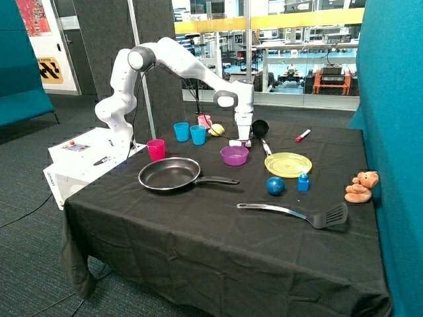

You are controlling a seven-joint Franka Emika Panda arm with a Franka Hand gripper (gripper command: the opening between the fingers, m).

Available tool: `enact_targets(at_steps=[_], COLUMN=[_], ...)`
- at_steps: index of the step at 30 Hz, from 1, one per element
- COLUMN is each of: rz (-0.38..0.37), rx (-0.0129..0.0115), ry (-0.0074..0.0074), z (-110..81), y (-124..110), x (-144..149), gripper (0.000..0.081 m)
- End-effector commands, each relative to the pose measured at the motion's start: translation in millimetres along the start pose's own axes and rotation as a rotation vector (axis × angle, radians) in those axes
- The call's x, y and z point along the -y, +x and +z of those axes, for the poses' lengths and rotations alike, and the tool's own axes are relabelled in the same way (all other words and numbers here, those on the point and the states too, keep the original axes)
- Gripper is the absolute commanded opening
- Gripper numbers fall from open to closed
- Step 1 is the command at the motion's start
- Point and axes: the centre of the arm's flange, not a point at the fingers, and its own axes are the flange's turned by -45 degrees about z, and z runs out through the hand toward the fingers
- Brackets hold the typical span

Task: Clean the pan

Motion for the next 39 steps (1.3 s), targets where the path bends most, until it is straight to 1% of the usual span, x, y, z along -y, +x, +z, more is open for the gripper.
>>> enact_targets(at_steps=[1, 2, 4, 5, 6, 7, 8, 12, 21, 34, 39], rz=[0.007, 0.007, 0.012, 0.012, 0.012, 0.011, 0.012, 0.014, 0.019, 0.015, 0.010], rx=[0.0069, 0.0069, 0.0069, 0.0069, 0.0069, 0.0069, 0.0069, 0.0069, 0.0069, 0.0069, 0.0069], ry=[-0.0001, -0.0001, -0.0001, -0.0001, -0.0001, -0.0001, -0.0001, -0.0001, -0.0001, -0.0001, -0.0001], z=[1.1, 1.1, 1.4, 1.4, 1.6, 1.8, 1.9, 2.1, 5.0, 11.0, 7.2], y=[6, 6, 6, 6, 6, 6, 5, 4, -1, -10, -12], x=[-2, -2, -3, -3, -3, -4, -4, -7, -13, -13, -11], gripper=[0.0406, 0.0380, 0.0190, 0.0146, 0.0075, 0.0038, 0.0019, 0.0001, 0.0000, 0.0000, 0.0000])
